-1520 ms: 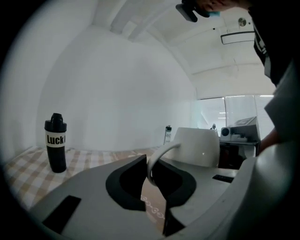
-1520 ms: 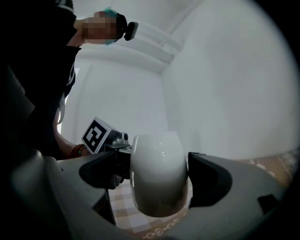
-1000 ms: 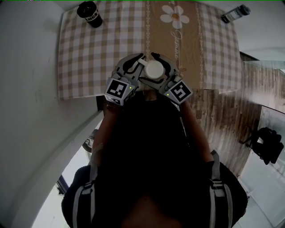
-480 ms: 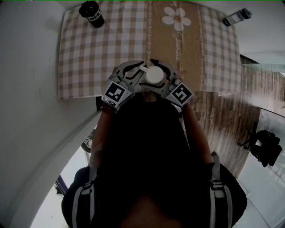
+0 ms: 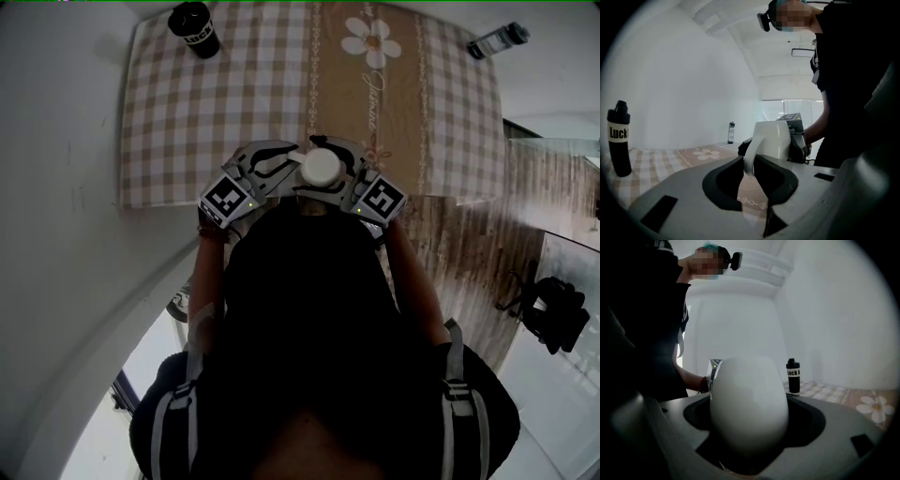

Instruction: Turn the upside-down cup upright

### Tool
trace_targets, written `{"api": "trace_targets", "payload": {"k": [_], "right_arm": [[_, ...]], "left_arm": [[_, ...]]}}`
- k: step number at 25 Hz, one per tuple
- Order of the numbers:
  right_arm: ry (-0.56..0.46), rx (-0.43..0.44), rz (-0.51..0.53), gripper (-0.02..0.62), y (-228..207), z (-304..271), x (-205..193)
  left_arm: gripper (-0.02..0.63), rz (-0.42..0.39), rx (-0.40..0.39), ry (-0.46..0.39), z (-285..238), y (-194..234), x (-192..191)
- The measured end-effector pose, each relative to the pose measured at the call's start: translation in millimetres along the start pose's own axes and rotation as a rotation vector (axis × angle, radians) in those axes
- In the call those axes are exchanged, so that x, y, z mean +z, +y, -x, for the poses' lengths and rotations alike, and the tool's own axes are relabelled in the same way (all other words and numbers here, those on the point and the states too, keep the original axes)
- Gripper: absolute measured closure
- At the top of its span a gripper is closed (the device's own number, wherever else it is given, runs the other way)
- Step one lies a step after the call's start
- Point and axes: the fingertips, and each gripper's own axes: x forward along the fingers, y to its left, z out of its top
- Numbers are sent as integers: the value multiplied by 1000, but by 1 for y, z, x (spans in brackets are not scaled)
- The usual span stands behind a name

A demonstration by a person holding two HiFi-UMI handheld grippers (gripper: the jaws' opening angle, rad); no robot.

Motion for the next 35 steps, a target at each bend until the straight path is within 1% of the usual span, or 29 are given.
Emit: {"api": "trace_targets", "payload": {"k": [2,3,5,8,12,14,17,19,23,26,30,35], "right_arm": [[2,17,-5,179,3,0,-1],[1,21,-14,179,3,1,-2],[-1,25,-33,179,2,1,-4],[-13,-1,-54,179,-5,0,-6],[-20,-81,-80,179,-27,4,-12],[-19,-104,-94,179,-38,4,-15],[-25,-135,-92,179,-52,1,-17],[-27,-175,-78,179,-62,-2,-19],[-40,-296,-83,176,-88,-4,-25],[-33,-358,-82,173,-104,-4,-35],[-42,-401,-113,173,-118,-8,-47],[-45,-432,-151,173,-135,-21,-60]], "left_arm": [[507,-10,-60,27,5,-7,-5],[491,-15,-77,37,8,-9,-7],[492,-18,-71,46,14,-8,-9],[499,-15,-15,48,20,-4,-15],[555,-9,59,37,25,-6,-22],[597,7,86,22,26,-9,-22],[597,12,122,-5,26,-13,-14],[598,21,155,-32,28,-10,-9],[598,32,263,-91,35,10,2],[598,32,333,-104,42,22,7],[598,32,363,-88,43,29,5],[598,28,369,-83,41,29,6]]}}
